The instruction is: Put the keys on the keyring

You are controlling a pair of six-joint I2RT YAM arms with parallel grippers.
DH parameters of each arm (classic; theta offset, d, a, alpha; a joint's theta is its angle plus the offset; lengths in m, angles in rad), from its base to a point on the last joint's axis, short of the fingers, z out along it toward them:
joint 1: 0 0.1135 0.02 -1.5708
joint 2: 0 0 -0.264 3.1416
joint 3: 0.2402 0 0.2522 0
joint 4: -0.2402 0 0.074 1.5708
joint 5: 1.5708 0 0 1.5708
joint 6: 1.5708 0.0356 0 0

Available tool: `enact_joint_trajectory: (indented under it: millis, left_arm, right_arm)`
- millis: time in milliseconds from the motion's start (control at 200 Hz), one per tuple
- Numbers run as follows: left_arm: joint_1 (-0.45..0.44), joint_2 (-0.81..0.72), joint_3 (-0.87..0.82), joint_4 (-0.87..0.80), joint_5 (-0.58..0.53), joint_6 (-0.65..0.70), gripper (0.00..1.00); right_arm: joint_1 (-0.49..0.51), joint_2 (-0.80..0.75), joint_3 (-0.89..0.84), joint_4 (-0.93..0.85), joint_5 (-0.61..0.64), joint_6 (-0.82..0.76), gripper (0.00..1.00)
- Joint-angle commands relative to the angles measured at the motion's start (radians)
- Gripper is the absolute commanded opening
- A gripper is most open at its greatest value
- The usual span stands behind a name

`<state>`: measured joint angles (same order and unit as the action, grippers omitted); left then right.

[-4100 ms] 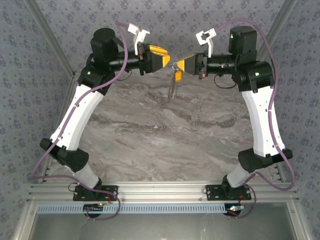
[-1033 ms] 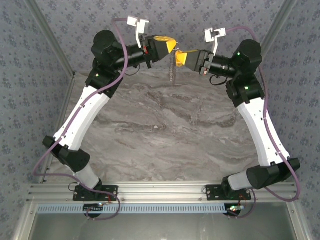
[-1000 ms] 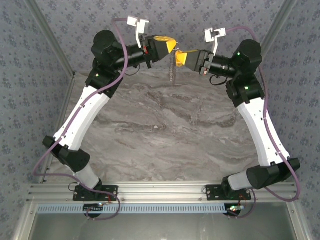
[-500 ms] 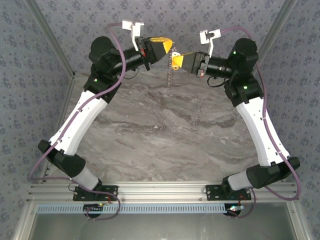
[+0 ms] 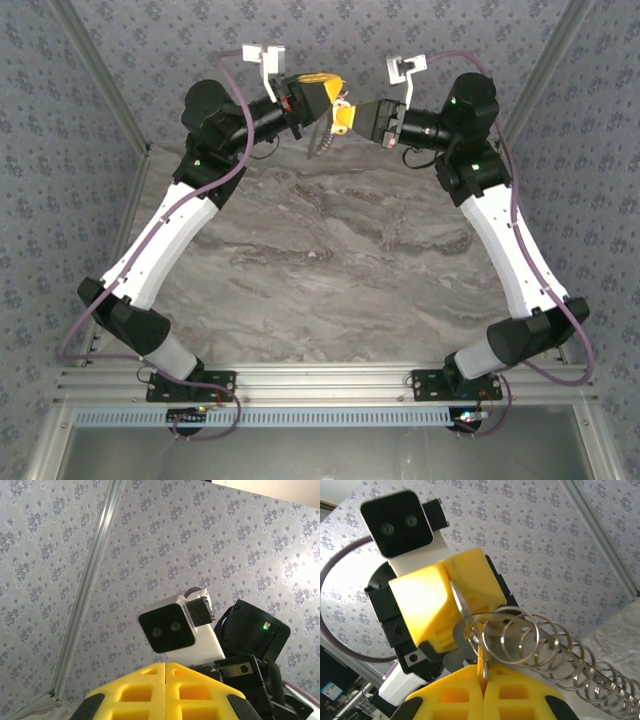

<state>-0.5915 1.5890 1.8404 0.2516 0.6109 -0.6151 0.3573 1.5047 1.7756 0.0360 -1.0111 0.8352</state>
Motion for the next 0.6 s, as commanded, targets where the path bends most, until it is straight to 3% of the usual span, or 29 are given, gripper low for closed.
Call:
enact_joint_trajectory:
  millis: [0,160,600]
  left_arm:
    - [-0.009,-0.025,-0.016,0.129,-0.014,-0.064,0.00]
    - [-0.020,-0.014,-0.040,0.177,-0.038,-0.104,0.00]
    - [-0.034,0.002,-0.105,0.330,-0.150,-0.234,0.00]
  right_arm:
    - [0.014,0.037,0.010,0.190,-0.012,0.142,0.00]
    - [0.040,0.069,0.007,0.317,-0.022,0.245,0.00]
    - [0.002,0.020,-0.064,0.268,-0.004,0.213,0.01]
